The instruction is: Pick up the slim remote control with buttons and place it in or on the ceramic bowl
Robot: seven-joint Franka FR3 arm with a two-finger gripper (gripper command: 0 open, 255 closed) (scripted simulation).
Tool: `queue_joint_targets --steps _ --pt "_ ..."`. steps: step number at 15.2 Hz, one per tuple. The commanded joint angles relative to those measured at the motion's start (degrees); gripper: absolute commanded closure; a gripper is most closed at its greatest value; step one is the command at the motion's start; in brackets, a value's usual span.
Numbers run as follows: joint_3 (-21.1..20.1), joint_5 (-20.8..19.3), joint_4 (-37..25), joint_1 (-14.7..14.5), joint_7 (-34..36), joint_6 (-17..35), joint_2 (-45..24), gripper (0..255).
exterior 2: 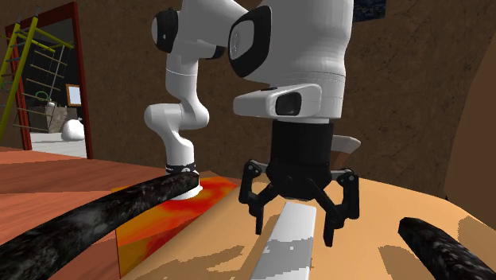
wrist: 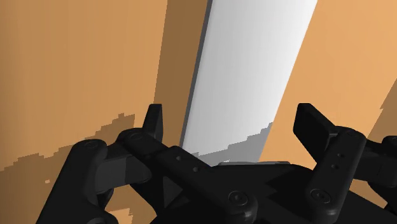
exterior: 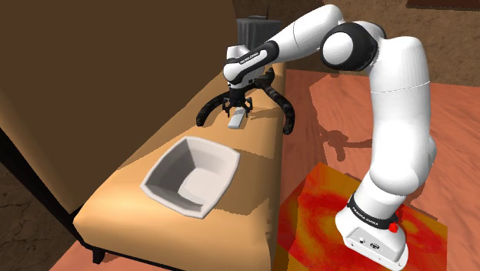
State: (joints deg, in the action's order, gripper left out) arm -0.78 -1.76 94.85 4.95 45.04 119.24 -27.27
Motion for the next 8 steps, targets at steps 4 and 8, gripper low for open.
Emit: queue_joint_targets --steps 4,8 --pt "0.0 0.0 0.0 0.0 0.0 0.0 0.0 255" --pt "0.0 0.0 0.0 0.0 0.0 0.0 0.0 255"
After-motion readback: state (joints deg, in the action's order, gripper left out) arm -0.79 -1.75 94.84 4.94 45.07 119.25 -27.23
